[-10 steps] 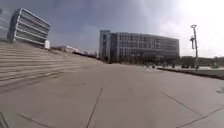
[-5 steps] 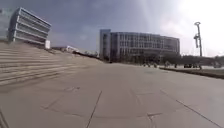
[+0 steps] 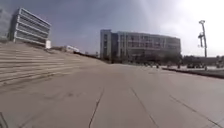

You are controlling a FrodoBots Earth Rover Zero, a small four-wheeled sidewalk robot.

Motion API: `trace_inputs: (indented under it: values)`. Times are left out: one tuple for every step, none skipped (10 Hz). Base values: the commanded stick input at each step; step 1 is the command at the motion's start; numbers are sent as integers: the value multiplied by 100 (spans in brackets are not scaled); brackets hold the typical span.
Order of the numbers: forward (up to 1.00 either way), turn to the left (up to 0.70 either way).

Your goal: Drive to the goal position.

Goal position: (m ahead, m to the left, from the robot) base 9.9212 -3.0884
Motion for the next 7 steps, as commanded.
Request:
trace_inputs:
  values:
    - [100, 0]
    - [100, 0]
    - [100, 0]
    - [100, 0]
    - [100, 0]
    - [100, 0]
    - [100, 0]
